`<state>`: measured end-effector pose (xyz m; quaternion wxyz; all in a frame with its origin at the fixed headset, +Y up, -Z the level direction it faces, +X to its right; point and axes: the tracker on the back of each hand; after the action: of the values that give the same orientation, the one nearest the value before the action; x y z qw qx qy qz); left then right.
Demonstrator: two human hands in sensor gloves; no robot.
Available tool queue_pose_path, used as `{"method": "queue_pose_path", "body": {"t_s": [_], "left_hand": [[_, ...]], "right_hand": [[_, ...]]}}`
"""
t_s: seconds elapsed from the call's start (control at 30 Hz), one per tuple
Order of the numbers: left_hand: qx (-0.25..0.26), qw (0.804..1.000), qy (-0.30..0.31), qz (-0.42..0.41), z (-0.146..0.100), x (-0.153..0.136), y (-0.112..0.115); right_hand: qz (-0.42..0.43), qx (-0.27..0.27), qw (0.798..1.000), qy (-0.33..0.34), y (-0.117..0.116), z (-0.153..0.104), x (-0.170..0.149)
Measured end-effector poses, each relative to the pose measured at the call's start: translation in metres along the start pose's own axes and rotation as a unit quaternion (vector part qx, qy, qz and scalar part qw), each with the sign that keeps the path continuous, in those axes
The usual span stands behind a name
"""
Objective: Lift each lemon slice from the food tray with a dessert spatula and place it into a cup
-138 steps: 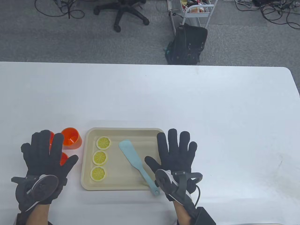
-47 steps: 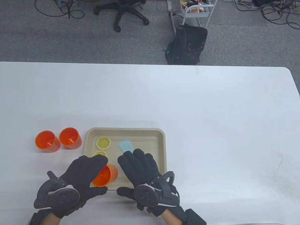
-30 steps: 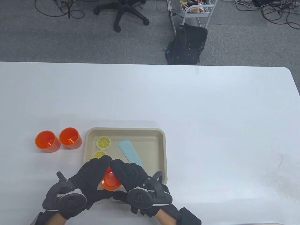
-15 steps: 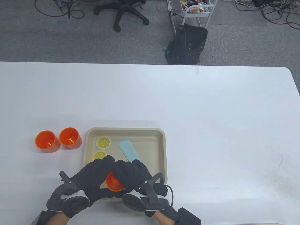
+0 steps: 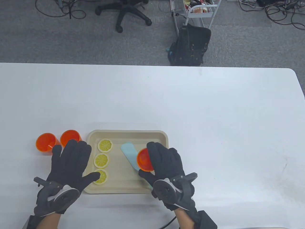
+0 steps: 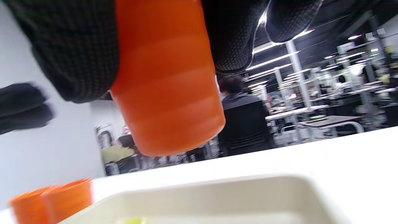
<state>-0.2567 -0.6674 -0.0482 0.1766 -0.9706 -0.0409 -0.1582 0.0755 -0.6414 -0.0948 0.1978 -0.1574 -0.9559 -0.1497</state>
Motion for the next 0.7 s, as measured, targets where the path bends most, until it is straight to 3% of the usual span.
{"method": "queue_pose_path", "body": {"t_s": [0.13, 0.3, 0.6, 0.7], "left_hand": [[-0.006, 1.000, -0.026, 0.004, 0.000, -0.010, 0.001], [-0.040, 0.998, -0.042, 0.017, 0.001, -0.020, 0.012], [-0.059, 0.996, -0.072, 0.010, 0.000, -0.036, 0.017], [-0.063, 0.995, -0.078, 0.007, -0.001, -0.040, 0.019]], "right_hand": [[-0.007, -0.011, 0.999, -0.051, 0.003, 0.002, -0.028], [-0.096, -0.007, 0.993, -0.072, -0.006, 0.006, -0.047], [-0.096, 0.030, 0.979, -0.179, -0.040, 0.014, -0.092], [-0.113, 0.058, 0.975, -0.185, -0.056, 0.017, -0.102]]}}
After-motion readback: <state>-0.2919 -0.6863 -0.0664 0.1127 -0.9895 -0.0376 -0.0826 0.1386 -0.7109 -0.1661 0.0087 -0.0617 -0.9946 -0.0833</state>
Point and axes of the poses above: the tracker on the back of each hand, its own x axis roughly to the thumb side, its own z axis roughly from the wrist to the fingertips, y = z × x, and after that the axes turned 3 degrees about y, right-handed
